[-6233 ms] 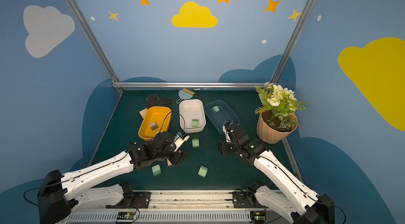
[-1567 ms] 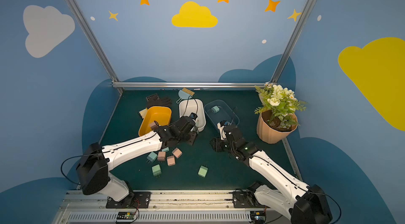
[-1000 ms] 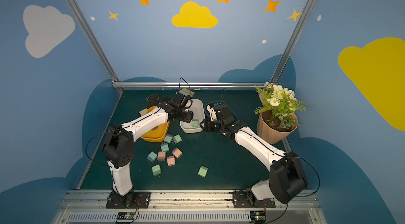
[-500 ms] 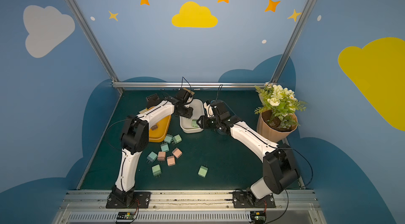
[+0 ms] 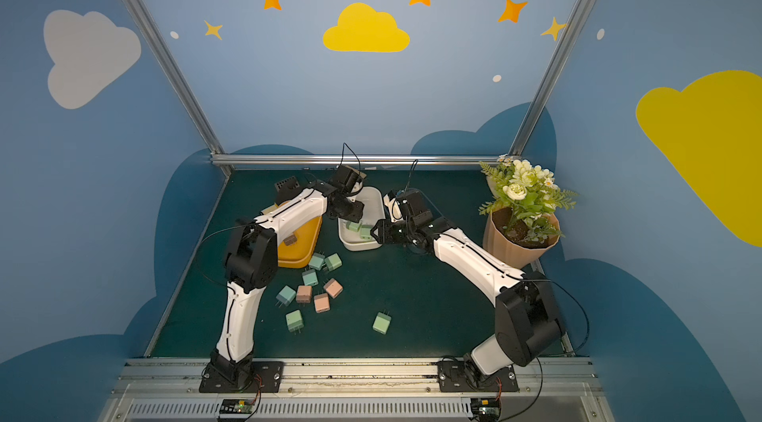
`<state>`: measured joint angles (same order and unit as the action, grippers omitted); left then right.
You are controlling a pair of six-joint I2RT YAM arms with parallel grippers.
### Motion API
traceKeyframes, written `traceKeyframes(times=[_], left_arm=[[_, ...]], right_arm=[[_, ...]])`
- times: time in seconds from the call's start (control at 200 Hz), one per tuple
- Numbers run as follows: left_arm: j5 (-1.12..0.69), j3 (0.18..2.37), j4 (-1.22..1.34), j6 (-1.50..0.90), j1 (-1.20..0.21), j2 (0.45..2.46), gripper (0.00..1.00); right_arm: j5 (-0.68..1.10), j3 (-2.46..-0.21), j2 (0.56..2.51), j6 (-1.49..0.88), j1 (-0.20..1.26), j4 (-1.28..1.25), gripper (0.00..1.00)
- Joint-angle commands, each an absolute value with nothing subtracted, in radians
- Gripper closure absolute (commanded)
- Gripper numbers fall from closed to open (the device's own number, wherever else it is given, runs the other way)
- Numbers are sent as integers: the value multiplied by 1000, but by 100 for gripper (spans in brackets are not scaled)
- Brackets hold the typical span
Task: Place the plugs by color into the storage box
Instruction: Pick up the plug from the center of the board.
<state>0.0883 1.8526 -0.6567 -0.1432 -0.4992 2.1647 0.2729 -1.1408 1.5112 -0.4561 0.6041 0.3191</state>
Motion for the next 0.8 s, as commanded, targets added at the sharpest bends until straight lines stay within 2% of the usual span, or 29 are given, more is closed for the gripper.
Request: traceKeyframes(times=[0.0,0.215,0.506,0.796], left_arm=[[109,1813,-659,-98,-510,2032,42],[82,1603,-615,-80,-534,1827,42],[92,1272,-585,-144,-638,1545,42],[83,1061,-561,-246,-681,1366,42]], right_arm=[[269,-1155,1449,-466,626,355,51],[229,-1100,1369,-477,663,366,51],[116,-934,1233,-540,756,294,52],[113,-948,1293,-543,854,294,52]])
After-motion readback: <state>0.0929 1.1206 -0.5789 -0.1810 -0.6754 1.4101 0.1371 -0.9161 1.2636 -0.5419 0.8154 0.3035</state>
